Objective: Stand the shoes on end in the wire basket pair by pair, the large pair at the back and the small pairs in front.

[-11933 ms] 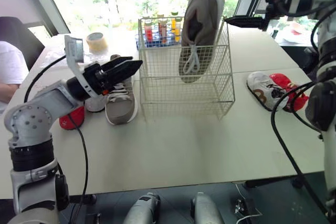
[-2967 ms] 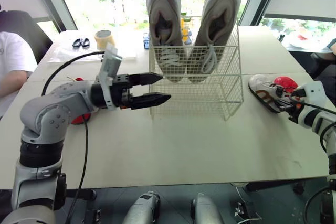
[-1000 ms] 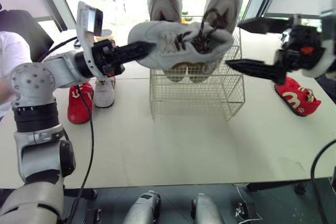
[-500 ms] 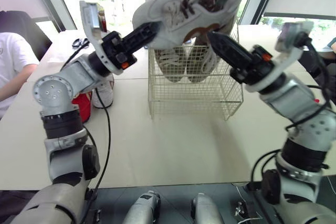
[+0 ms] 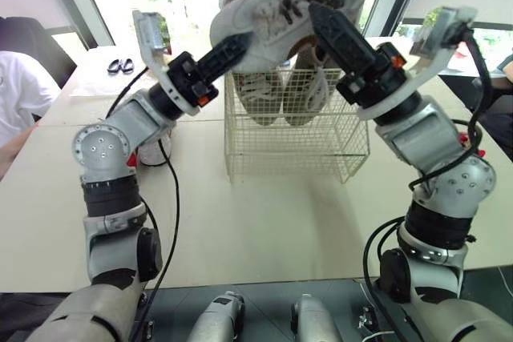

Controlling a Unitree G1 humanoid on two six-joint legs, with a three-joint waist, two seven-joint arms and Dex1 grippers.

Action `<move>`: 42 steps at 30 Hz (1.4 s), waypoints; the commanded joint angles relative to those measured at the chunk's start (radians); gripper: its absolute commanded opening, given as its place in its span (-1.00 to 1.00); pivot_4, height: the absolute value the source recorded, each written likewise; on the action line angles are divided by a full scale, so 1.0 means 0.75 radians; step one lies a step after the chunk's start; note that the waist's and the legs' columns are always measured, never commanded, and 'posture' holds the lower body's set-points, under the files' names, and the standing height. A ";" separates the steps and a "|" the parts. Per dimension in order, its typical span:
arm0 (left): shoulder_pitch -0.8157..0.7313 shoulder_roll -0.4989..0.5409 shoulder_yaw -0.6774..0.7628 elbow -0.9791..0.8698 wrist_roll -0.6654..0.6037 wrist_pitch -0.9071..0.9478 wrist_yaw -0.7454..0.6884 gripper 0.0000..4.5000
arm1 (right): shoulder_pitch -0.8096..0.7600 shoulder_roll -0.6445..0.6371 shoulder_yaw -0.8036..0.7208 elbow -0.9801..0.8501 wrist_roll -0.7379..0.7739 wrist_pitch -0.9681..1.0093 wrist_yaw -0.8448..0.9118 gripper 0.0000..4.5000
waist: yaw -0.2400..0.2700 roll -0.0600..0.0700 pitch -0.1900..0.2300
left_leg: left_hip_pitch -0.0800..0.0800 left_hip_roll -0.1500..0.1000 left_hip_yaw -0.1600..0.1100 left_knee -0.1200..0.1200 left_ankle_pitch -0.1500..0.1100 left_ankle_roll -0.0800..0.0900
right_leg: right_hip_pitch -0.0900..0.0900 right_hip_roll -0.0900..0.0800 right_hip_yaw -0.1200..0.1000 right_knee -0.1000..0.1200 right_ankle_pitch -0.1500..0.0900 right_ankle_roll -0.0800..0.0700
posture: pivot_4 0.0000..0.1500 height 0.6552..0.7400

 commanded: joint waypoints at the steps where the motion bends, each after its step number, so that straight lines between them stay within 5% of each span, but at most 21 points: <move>1: -0.005 0.001 0.000 -0.059 -0.020 -0.029 0.013 -0.88 | -0.052 0.012 0.018 -0.030 0.029 -0.040 0.001 0.40 | 0.000 0.000 0.000 | 0.000 0.000 0.000 0.000 0.000 0.000 | 0.000 0.000 0.000 0.000 0.000 0.000 | 1.00 1.00; 6: 0.014 -0.007 -0.019 -0.085 -0.009 -0.041 0.023 -0.88 | -0.064 0.007 0.039 -0.027 0.024 -0.049 -0.002 -0.59 | 0.001 0.000 0.000 | 0.000 0.000 0.000 0.000 0.000 0.000 | 0.000 0.000 0.000 0.000 0.000 0.000 | 1.00 1.00; 10: 0.016 0.007 -0.029 -0.090 -0.012 -0.025 0.037 -0.88 | -0.077 -0.015 0.048 -0.022 0.021 -0.039 -0.016 -0.72 | 0.001 0.000 0.000 | 0.000 0.000 0.000 0.000 0.000 0.000 | 0.000 0.000 0.000 0.000 0.000 0.000 | 1.00 1.00; 14: 0.013 0.074 -0.036 -0.081 -0.038 0.049 0.020 -0.07 | -0.121 -0.094 0.044 0.005 0.025 -0.001 0.015 -0.72 | 0.001 0.000 0.000 | 0.000 0.000 0.000 0.000 0.000 0.000 | 0.000 0.000 0.000 0.000 0.000 0.000 | 1.00 1.00; 19: 0.081 0.301 -0.102 -0.126 0.073 0.081 -0.179 0.98 | -0.247 -0.488 0.086 0.191 -0.146 0.123 0.394 -0.72 | 0.002 0.000 0.000 | 0.000 0.000 0.001 -0.001 0.000 0.000 | -0.001 0.000 -0.001 -0.001 0.000 0.000 | 1.00 1.00; 27: 0.132 0.483 -0.145 -0.121 0.208 0.034 -0.358 0.98 | -0.526 -0.904 0.446 0.634 -0.813 -0.208 1.222 -0.72 | 0.001 0.001 0.001 | 0.000 0.000 0.003 -0.003 0.000 0.001 | -0.002 0.000 -0.001 -0.002 0.000 0.000 | 1.00 1.00; 35: 0.184 0.441 -0.135 -0.200 0.219 0.011 -0.335 0.98 | -0.704 -0.820 0.623 1.064 -1.269 -0.680 1.584 -0.72 | -0.001 0.000 0.001 | -0.001 0.001 0.005 -0.007 0.000 0.000 | -0.006 -0.001 0.001 -0.003 0.000 0.000 | 1.00 1.00; 42: 0.209 0.432 -0.119 -0.233 0.210 0.007 -0.301 0.98 | -0.720 -0.738 0.652 1.323 -1.458 -0.884 1.724 -0.72 | 0.000 0.000 0.001 | -0.002 0.000 0.005 -0.009 0.000 -0.001 | -0.008 -0.001 0.002 -0.003 0.000 0.000 | 1.00 1.00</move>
